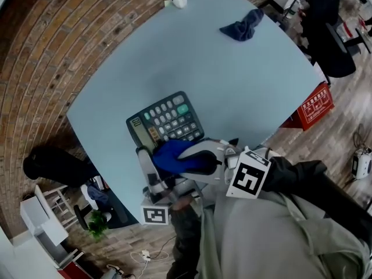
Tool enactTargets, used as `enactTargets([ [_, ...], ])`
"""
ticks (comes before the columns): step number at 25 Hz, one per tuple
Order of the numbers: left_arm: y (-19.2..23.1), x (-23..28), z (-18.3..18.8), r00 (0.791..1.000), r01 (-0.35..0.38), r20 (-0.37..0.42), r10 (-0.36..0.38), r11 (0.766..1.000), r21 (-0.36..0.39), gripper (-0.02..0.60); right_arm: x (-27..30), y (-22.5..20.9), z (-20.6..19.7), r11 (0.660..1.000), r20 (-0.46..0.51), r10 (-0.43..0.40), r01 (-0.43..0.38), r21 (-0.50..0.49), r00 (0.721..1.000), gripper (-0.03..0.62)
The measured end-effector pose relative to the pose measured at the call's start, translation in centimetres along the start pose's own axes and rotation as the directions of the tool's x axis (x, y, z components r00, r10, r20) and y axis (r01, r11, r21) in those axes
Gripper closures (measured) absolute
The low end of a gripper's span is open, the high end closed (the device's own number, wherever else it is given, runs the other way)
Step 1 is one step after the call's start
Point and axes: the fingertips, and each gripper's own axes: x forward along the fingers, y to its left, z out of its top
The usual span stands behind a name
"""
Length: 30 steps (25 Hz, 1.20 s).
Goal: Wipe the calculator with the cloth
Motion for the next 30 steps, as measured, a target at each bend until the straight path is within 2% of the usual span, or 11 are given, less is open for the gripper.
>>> enactTargets([
  [4,-0.6,-0.3,1.0,0.999,0.052,0.005,-0.051,0.998,-0.034,0.538,-2.8,-0.4,0.2,0.998,0.028,-0.025,0.026,-0.058,0.999,0.5],
  [7,-1.1,-0.1,1.5,0.995,0.094,-0.014,-0.095,0.994,-0.054,0.538,-6.6,-2.5,0.8,0.995,0.101,-0.096,0.093,0.035,0.99,0.5],
  [10,-1.1,-0.3,1.6,0.993,0.112,-0.026,-0.115,0.99,-0.087,0.538,-9.6,-7.2,2.5,0.958,0.222,-0.278,0.251,0.142,0.935,0.5],
  [12,-1.5,-0.4,1.1,0.99,0.129,-0.044,-0.135,0.985,-0.117,0.538,-10.5,-10.1,3.3,0.933,0.269,-0.341,0.29,0.212,0.901,0.5],
  [15,-1.7,-0.3,0.9,0.991,0.123,-0.037,-0.13,0.981,-0.147,0.538,-10.0,-10.3,4.4,0.944,0.32,-0.289,0.213,0.251,0.902,0.5],
  [20,-1.5,-0.5,1.9,0.99,0.137,-0.019,-0.14,0.983,-0.126,0.538,-8.1,-3.5,2.6,0.967,0.268,-0.028,-0.041,0.25,0.963,0.5],
  [21,-1.7,-0.4,1.9,0.988,0.15,-0.026,-0.154,0.981,-0.126,0.539,-8.0,-3.2,2.4,0.963,0.262,-0.024,-0.047,0.264,0.965,0.5],
  [23,-2.2,-0.2,1.8,0.983,0.176,-0.035,-0.183,0.974,-0.141,0.538,-8.7,-5.2,2.7,0.952,0.286,-0.102,0.01,0.305,0.953,0.5],
  [27,-2.8,-0.1,0.5,0.975,0.191,-0.085,-0.206,0.969,-0.159,0.538,-11.0,-11.5,4.9,0.937,0.37,-0.273,0.159,0.311,0.888,0.5],
  [28,-2.7,-0.2,0.4,0.975,0.186,-0.095,-0.203,0.97,-0.159,0.538,-11.1,-11.9,4.9,0.938,0.358,-0.278,0.171,0.303,0.892,0.5],
  [30,-2.4,-0.3,0.5,0.975,0.173,-0.115,-0.19,0.975,-0.141,0.538,-10.5,-10.8,4.1,0.95,0.304,-0.217,0.128,0.286,0.928,0.5],
])
